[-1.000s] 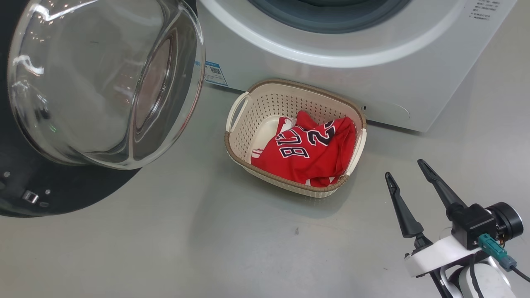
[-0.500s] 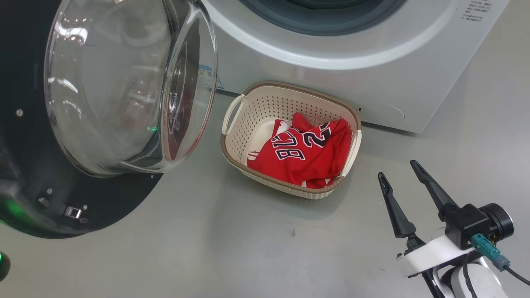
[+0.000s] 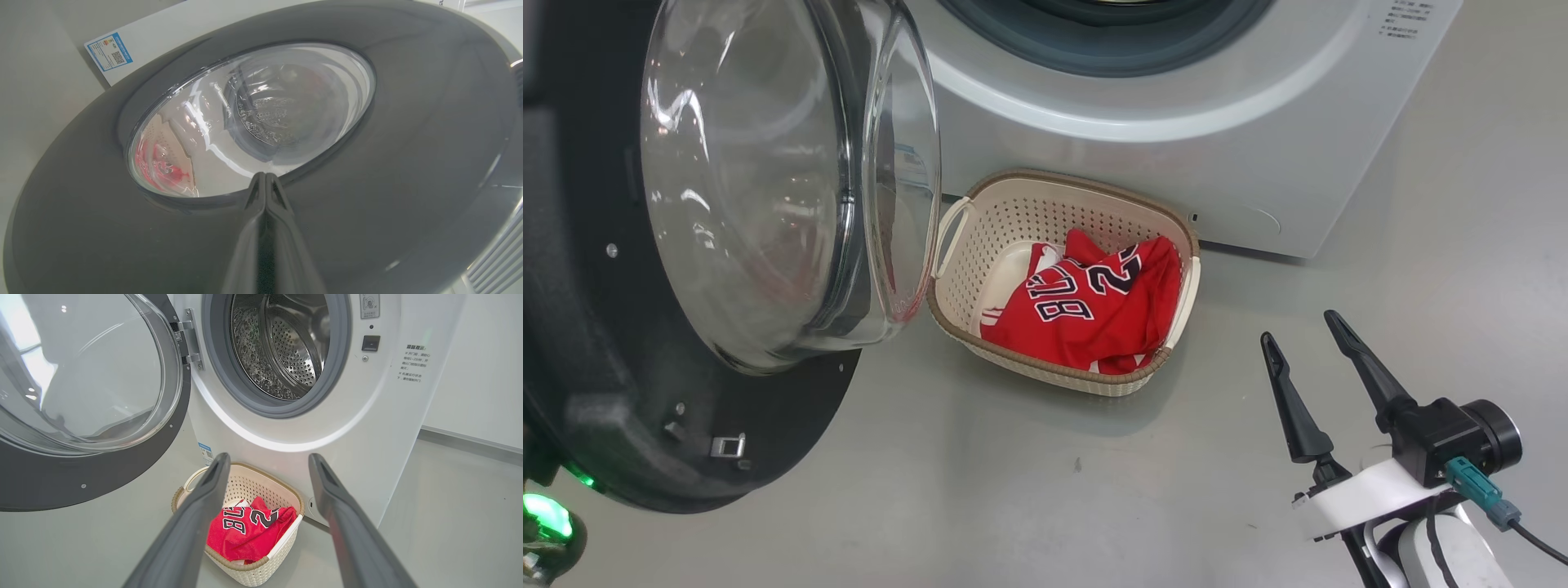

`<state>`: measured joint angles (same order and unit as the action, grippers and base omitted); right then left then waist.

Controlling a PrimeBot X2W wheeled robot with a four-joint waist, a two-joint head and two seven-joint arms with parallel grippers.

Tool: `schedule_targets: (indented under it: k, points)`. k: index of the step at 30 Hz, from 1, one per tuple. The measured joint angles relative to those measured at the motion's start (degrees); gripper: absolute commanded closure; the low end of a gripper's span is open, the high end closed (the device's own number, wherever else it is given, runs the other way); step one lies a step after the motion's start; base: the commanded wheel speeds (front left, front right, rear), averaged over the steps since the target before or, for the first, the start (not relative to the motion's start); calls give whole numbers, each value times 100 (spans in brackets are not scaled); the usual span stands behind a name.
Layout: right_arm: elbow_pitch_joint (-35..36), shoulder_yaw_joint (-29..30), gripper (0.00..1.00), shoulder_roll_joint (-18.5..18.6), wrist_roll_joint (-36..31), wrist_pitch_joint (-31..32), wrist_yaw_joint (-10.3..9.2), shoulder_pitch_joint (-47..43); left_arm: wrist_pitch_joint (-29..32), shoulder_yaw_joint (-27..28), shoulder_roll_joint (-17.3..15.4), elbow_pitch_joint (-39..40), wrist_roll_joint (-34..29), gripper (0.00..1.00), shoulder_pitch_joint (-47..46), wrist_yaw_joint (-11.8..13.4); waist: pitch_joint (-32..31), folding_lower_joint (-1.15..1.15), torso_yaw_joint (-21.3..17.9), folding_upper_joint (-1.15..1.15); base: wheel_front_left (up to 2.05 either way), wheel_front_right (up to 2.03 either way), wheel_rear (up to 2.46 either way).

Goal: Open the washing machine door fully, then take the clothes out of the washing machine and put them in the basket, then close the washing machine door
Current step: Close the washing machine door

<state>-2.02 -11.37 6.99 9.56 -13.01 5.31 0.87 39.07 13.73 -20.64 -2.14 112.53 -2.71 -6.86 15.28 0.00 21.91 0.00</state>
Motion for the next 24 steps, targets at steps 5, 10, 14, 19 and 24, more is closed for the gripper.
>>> schedule_targets:
  k: [5,10,14,19,24]
  points:
    - [-38,-26,0,-68,7,-43,0,32,213,-105,23,330,-18,100,162,-1,-8,0,-175,0,0,0,0]
    - [-74,-44,0,-123,49,-66,-1,141,322,-202,113,699,-68,100,276,-1,0,0,-384,0,0,0,0]
    - [-104,-69,0,-152,49,-75,-1,197,424,-330,212,970,-90,100,310,0,17,0,-572,0,0,0,0]
    - [-142,-114,0,-174,53,-93,0,297,431,-450,327,1177,-121,100,311,-1,40,0,-834,0,0,0,0]
    - [-179,-171,0,-218,71,-98,0,374,448,-512,374,1243,-279,100,315,-1,48,0,-1066,0,0,0,0]
